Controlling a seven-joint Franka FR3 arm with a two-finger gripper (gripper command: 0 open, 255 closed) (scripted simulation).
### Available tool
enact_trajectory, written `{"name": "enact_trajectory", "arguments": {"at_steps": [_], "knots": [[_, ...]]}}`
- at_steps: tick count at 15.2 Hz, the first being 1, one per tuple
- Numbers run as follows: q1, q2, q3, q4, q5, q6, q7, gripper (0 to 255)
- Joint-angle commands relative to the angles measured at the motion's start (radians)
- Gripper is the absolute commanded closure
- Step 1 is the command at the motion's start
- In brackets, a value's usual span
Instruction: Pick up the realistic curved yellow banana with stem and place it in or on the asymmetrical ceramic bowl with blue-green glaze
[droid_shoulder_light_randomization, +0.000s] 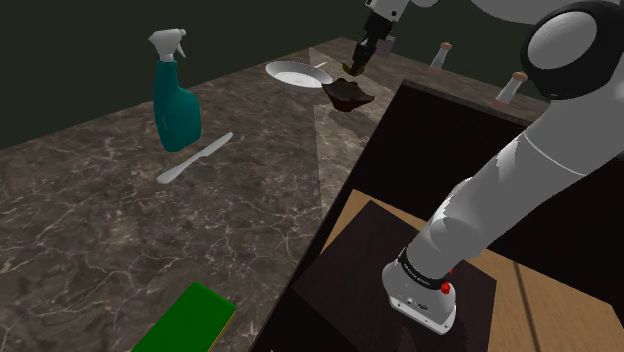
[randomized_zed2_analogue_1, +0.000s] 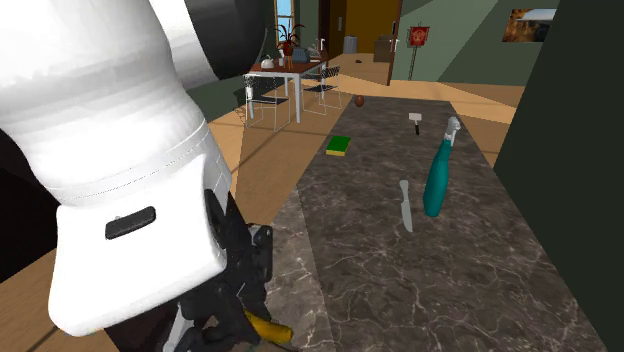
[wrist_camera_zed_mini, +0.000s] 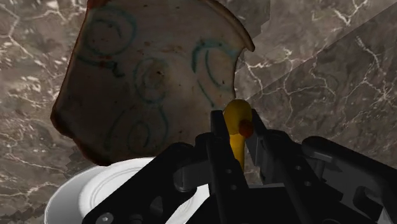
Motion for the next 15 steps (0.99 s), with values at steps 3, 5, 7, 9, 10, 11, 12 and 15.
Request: {"name": "enact_trajectory", "arguments": {"at_steps": [3, 5, 7, 9, 10, 11, 12, 15], "knots": [[-0.036, 0.135, -0.065, 0.148, 0.056, -0.046, -0.105, 255], [-0.036, 0.131, -0.063, 0.116, 0.054, -0.018, -0.109, 255], [-0.036, 0.127, -0.062, 0.085, 0.053, 0.009, -0.113, 255], [-0.035, 0.124, -0.061, 0.055, 0.053, 0.036, -0.117, 255], [-0.035, 0.123, -0.061, 0.041, 0.053, 0.050, -0.119, 255], [-0.035, 0.123, -0.060, 0.027, 0.054, 0.063, -0.122, 255], [-0.035, 0.122, -0.060, 0.013, 0.054, 0.076, -0.124, 255], [-0.034, 0.122, -0.060, -0.022, 0.056, 0.110, -0.131, 255]]}}
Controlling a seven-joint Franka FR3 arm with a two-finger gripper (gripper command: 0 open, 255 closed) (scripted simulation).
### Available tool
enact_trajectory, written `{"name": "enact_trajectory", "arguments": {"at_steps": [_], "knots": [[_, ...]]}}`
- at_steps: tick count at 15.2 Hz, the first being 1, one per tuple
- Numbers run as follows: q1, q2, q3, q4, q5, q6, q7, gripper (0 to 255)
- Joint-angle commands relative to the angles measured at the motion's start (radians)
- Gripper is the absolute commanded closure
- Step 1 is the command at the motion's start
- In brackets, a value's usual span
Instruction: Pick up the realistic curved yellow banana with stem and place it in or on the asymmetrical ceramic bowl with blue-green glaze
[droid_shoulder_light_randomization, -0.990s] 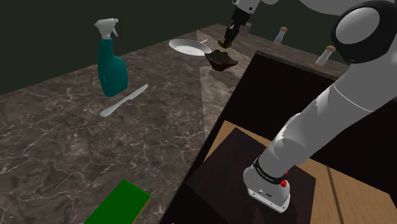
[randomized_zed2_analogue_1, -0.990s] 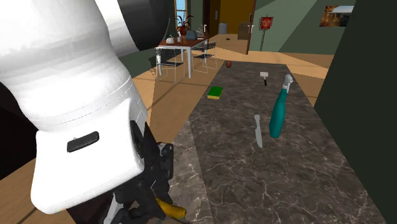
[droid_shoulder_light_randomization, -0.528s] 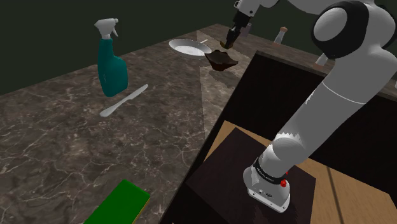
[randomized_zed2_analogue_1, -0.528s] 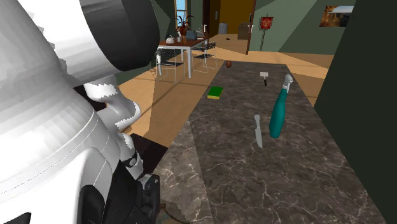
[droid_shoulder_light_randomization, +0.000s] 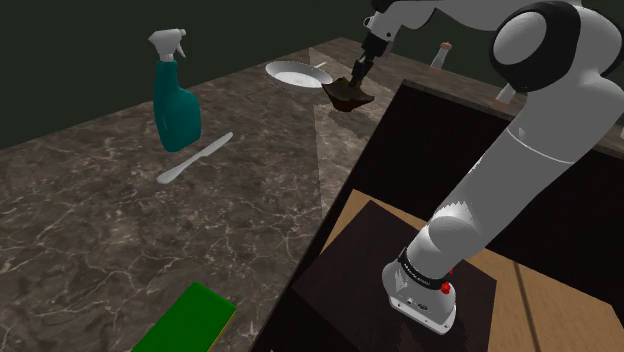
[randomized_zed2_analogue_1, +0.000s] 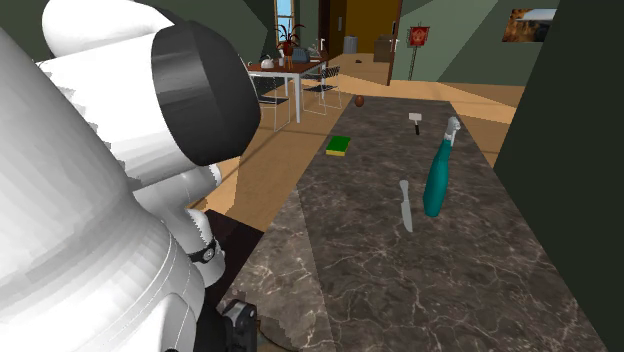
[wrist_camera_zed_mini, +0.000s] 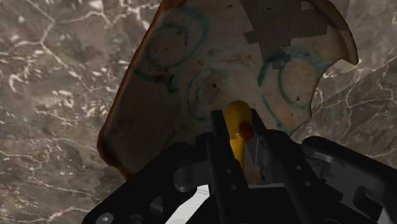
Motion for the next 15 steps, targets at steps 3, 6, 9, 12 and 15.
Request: {"name": "enact_trajectory", "arguments": {"at_steps": [3, 6, 9, 12, 15], "knots": [[-0.001, -0.001, -0.001, -0.010, 0.000, 0.009, -0.003, 255], [-0.001, -0.001, -0.001, -0.010, 0.000, 0.009, -0.003, 255], [-0.001, -0.002, -0.001, -0.010, 0.000, 0.009, -0.003, 0], [-0.001, -0.002, -0.001, -0.010, 0.000, 0.009, -0.003, 0], [-0.006, -0.003, -0.007, 0.054, -0.004, -0.057, 0.000, 0]]}}
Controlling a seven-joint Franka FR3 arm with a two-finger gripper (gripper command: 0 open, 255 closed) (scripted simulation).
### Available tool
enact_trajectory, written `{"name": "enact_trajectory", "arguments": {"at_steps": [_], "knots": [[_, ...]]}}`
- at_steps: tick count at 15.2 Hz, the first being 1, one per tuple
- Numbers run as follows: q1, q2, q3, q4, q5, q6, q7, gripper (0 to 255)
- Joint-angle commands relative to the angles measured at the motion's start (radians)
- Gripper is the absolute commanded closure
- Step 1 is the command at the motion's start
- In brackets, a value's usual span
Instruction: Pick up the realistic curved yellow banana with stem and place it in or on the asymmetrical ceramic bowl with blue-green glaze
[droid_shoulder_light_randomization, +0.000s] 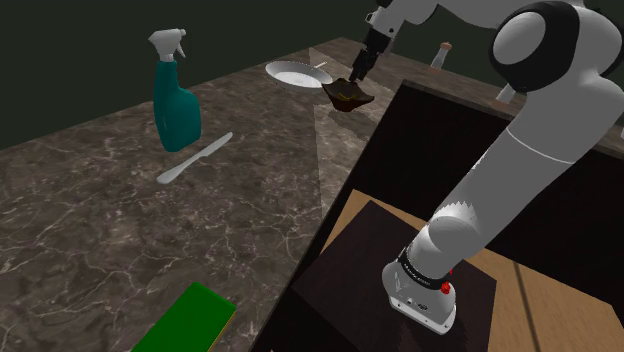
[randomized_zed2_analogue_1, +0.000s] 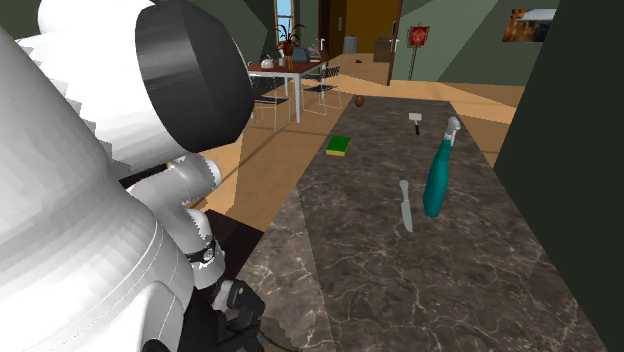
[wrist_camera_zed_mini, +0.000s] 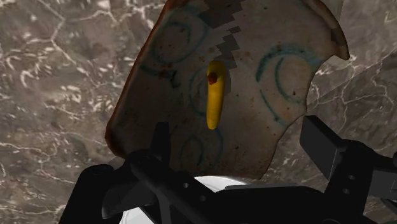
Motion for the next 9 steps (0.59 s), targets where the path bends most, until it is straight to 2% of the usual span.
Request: {"name": "enact_trajectory", "arguments": {"at_steps": [1, 2, 9], "knots": [[-0.005, -0.003, -0.006, 0.055, -0.003, -0.059, 0.002, 0], [-0.008, 0.000, -0.008, 0.084, -0.003, -0.086, 0.002, 0], [-0.008, 0.000, -0.008, 0.084, -0.003, -0.086, 0.002, 0]]}}
